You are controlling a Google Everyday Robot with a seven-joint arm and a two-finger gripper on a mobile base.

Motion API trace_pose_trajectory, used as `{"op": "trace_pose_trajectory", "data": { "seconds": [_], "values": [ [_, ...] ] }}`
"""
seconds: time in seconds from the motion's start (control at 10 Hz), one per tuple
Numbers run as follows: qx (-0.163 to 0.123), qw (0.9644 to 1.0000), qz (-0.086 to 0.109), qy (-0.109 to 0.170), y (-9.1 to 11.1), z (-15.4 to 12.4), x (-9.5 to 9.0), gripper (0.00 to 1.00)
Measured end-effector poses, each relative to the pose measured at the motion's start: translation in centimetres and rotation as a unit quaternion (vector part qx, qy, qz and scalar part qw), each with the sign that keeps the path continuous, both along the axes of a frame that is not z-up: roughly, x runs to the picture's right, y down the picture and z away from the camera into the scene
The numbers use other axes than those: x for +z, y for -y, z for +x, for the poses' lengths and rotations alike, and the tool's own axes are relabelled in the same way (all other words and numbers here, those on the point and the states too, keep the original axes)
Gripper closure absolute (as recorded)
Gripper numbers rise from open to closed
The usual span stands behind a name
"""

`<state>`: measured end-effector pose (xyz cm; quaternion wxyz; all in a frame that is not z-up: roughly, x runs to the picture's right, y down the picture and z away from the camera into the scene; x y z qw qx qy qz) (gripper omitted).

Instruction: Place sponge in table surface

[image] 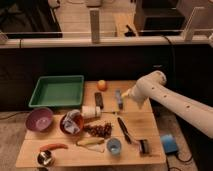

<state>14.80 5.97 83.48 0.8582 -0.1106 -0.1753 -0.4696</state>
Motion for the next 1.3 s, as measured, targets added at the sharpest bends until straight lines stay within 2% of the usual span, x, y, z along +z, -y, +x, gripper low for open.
{"op": "trace_pose_trajectory", "data": {
  "seconds": [0.4, 0.8, 1.0, 1.3],
  "values": [
    [-0.029, 0.9995, 0.008, 0.014, 0.7, -1.4, 1.9, 0.2],
    [-0.079, 0.996, 0.019, 0.038, 0.3, -2.9, 4.1, 0.2],
    [-0.101, 0.9936, 0.018, 0.047, 0.1, -3.8, 5.1, 0.2],
    [-0.117, 0.9921, 0.01, 0.045, 0.2, -4.1, 6.2, 0.2]
  ]
}}
